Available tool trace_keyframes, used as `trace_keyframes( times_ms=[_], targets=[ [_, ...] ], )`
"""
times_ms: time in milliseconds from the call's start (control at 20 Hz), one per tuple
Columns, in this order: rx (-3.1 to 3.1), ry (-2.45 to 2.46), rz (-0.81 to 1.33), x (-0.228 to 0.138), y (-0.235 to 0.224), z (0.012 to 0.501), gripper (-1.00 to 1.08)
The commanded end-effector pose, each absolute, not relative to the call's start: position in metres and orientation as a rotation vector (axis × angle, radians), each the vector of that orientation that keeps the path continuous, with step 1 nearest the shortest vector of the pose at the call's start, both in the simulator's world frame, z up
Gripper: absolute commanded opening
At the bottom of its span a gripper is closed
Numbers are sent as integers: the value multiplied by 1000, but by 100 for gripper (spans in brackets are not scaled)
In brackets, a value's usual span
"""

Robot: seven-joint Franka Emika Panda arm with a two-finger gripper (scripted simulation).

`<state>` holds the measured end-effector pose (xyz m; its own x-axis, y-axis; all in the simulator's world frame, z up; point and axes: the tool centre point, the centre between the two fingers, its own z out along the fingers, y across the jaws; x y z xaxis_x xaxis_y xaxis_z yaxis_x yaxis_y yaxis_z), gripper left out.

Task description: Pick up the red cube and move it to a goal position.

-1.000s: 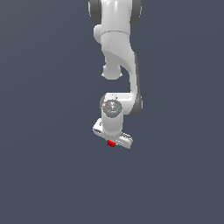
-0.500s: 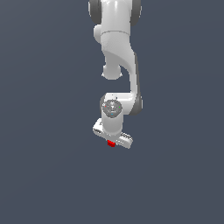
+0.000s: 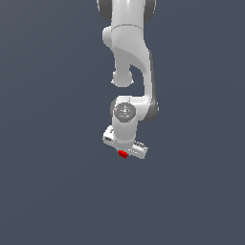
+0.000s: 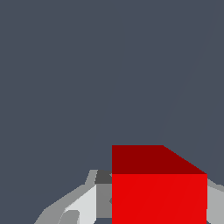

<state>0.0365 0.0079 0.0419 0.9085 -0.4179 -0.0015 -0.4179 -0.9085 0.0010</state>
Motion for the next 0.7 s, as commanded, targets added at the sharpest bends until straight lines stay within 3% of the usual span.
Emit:
trace_keyframes(
  times_ms=[0, 650],
  targets=[
    [3069, -671, 0, 34, 12, 56, -100],
    [3069, -671, 0, 24, 26, 101, -100]
  ],
)
